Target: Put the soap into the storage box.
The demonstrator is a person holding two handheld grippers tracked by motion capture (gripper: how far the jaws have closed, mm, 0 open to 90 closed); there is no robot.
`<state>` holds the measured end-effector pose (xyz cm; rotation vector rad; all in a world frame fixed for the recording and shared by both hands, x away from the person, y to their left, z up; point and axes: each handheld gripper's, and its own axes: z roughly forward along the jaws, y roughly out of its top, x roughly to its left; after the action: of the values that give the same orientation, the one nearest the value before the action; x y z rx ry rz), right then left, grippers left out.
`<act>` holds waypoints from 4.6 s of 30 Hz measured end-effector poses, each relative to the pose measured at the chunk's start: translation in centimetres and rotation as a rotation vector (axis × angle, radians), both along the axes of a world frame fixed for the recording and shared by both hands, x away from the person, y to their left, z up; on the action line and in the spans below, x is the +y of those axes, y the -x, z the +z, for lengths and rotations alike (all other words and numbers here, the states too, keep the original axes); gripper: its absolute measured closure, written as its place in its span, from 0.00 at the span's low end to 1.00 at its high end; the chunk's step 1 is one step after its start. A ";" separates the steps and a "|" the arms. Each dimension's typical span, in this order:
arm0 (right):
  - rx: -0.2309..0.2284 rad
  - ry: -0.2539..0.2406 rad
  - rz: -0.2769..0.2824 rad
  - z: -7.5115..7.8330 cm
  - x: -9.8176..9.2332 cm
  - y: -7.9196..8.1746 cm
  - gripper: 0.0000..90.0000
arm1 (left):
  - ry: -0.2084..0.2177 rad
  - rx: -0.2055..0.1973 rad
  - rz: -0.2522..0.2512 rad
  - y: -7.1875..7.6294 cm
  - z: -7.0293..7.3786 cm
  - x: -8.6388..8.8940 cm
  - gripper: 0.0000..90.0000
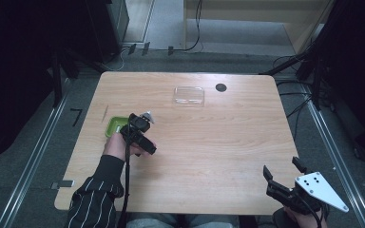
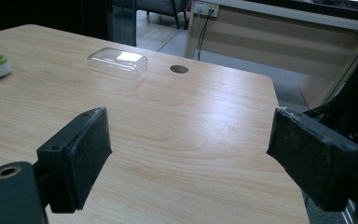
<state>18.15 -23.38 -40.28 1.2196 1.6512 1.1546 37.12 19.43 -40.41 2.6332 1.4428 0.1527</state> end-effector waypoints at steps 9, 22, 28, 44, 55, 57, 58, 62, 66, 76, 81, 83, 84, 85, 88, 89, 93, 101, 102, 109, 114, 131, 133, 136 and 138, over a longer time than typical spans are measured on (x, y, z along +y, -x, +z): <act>0.003 0.006 0.007 0.0 0.1 0.0 0.15 | -0.006 -0.005 0.016 -0.4 0.2 0.7 0.15; 0.004 0.006 0.008 0.0 0.1 0.0 0.15 | -0.002 -0.007 0.026 -1.2 0.4 1.4 0.15; 0.003 0.010 0.010 0.0 0.1 -0.1 0.15 | 0.005 -0.007 0.046 -1.5 0.6 2.1 0.15; 0.003 0.011 0.010 0.0 0.1 -0.1 0.15 | 0.005 -0.001 0.074 -2.7 1.0 3.3 0.15; 0.003 0.011 0.010 0.0 0.1 -0.1 0.15 | 0.016 0.004 0.097 -3.9 0.9 4.2 0.15; 0.003 0.012 0.010 0.0 0.1 -0.1 0.15 | 0.020 0.003 0.101 -4.0 0.9 4.3 0.15; 0.003 0.012 0.010 0.0 0.1 -0.1 0.15 | 0.025 0.002 0.106 -4.2 1.0 4.3 0.15; 0.003 0.013 0.010 0.0 0.1 -0.1 0.15 | 0.024 0.003 0.109 -4.5 0.9 4.5 0.15; 0.003 0.012 0.010 0.0 0.1 0.0 0.15 | 0.026 0.008 0.120 -4.7 0.7 4.7 0.15; 0.004 0.013 0.009 0.0 0.1 0.0 0.15 | 0.028 0.013 0.136 -5.4 0.7 5.0 0.15; 0.003 0.013 0.010 0.0 0.1 0.0 0.15 | 0.032 0.010 0.143 -5.6 0.7 5.2 0.15; 0.003 0.012 0.010 0.0 0.1 0.0 0.15 | 0.034 0.005 0.148 -5.7 0.8 5.2 0.15; 0.003 0.015 0.010 0.0 0.1 0.0 0.15 | 0.034 0.003 0.150 -5.8 0.9 5.1 0.15; 0.003 0.015 0.010 0.0 0.2 0.0 0.15 | 0.034 0.000 0.147 -5.9 0.9 5.1 0.15; 0.003 0.013 0.010 0.0 0.1 0.0 0.15 | 0.034 -0.004 0.150 -6.1 1.0 5.1 0.15; 0.003 0.013 0.010 0.0 0.1 0.0 0.15 | 0.034 -0.006 0.153 -6.2 1.1 5.1 0.15; 0.003 0.014 0.010 0.0 0.1 0.0 0.15 | 0.035 -0.012 0.156 -6.4 1.2 5.1 0.15; 0.002 0.015 0.010 0.0 0.1 -0.1 0.15 | 0.050 -0.041 0.189 -6.9 1.5 5.3 0.15; 0.002 0.015 0.010 0.0 0.1 -0.1 0.15 | 0.052 -0.043 0.191 -6.9 1.5 5.4 0.15; 0.002 0.015 0.010 0.0 0.2 0.0 0.15 | 0.054 -0.039 0.231 -7.3 0.9 5.9 0.15; 0.002 0.015 0.010 0.0 0.1 0.0 0.15 | 0.056 -0.039 0.246 -7.4 0.6 6.2 0.15; 0.002 0.015 0.010 0.0 0.2 0.0 0.15 | 0.055 -0.023 0.287 -7.9 -0.9 7.0 0.15; 0.002 0.015 0.010 0.0 0.2 0.0 0.15 | 0.053 -0.028 0.292 -7.9 -1.0 7.0 0.15; 0.002 0.016 0.011 0.0 0.2 0.0 0.15 | 0.049 -0.017 0.299 -8.0 -1.4 7.0 0.15; 0.002 0.015 0.010 0.0 0.1 0.0 0.15 | 0.045 -0.015 0.303 -8.1 -1.4 7.0 0.15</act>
<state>18.19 -23.24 -40.30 1.2041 1.6664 1.1454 45.19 26.47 -41.86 2.3581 1.8092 0.1675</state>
